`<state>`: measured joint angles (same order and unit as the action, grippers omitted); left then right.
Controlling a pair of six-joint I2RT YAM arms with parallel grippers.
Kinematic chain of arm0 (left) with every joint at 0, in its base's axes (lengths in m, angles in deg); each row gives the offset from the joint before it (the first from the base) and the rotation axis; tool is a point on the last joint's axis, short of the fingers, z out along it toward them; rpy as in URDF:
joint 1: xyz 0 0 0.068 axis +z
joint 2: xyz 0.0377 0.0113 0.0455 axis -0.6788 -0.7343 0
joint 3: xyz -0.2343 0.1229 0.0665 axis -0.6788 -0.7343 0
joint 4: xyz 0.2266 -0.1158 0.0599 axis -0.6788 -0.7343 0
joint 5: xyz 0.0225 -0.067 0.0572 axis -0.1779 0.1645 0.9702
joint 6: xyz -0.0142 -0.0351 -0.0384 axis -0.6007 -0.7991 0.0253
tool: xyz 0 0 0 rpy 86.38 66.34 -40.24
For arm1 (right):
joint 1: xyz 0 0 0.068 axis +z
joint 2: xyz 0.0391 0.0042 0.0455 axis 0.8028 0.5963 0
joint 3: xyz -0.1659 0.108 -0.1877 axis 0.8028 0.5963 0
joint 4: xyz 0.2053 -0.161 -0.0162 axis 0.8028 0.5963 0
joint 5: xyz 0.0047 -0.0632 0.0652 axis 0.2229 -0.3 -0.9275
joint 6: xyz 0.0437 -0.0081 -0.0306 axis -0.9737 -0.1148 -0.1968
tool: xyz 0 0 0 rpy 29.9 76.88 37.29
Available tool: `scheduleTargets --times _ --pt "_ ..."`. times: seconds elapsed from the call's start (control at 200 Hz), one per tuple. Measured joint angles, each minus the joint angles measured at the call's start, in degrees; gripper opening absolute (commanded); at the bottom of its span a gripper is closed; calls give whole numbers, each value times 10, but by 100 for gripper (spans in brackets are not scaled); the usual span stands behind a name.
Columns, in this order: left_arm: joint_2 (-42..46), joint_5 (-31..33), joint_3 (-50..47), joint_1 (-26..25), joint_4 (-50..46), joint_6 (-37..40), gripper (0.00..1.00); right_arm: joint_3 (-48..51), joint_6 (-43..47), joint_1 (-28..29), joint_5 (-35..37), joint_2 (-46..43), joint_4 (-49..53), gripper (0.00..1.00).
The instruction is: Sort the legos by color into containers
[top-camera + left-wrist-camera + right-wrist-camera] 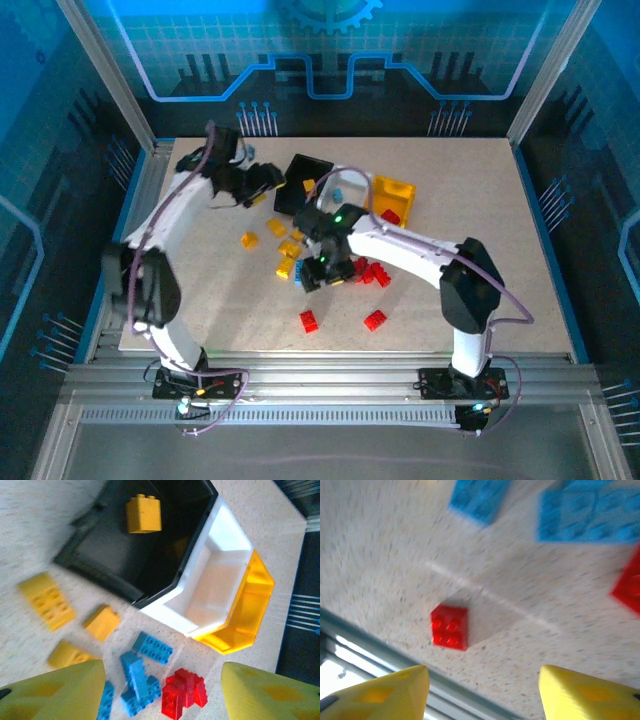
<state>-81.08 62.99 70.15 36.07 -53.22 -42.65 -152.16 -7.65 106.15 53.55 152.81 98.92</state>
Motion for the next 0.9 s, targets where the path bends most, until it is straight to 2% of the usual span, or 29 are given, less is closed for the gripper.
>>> scheduleTargets --times 0.095,0.22,0.355,0.695,0.81,0.9 --pt "85 2 -92 50 -5 7 65 -2 -3 47 5 21 7 64" --pt "145 4 -167 94 -23 23 66 -2 -11 83 13 41 11 65" --pt "176 3 -200 95 -41 42 66 -3 -20 103 19 66 10 66" --pt "194 -5 -224 95 -47 58 66 -23 -41 103 31 118 -8 65" --pt "204 -10 -230 95 -47 60 67 -24 -44 102 32 132 -12 59" --pt "210 -12 -237 95 -47 60 67 -23 -47 99 34 137 -15 50"
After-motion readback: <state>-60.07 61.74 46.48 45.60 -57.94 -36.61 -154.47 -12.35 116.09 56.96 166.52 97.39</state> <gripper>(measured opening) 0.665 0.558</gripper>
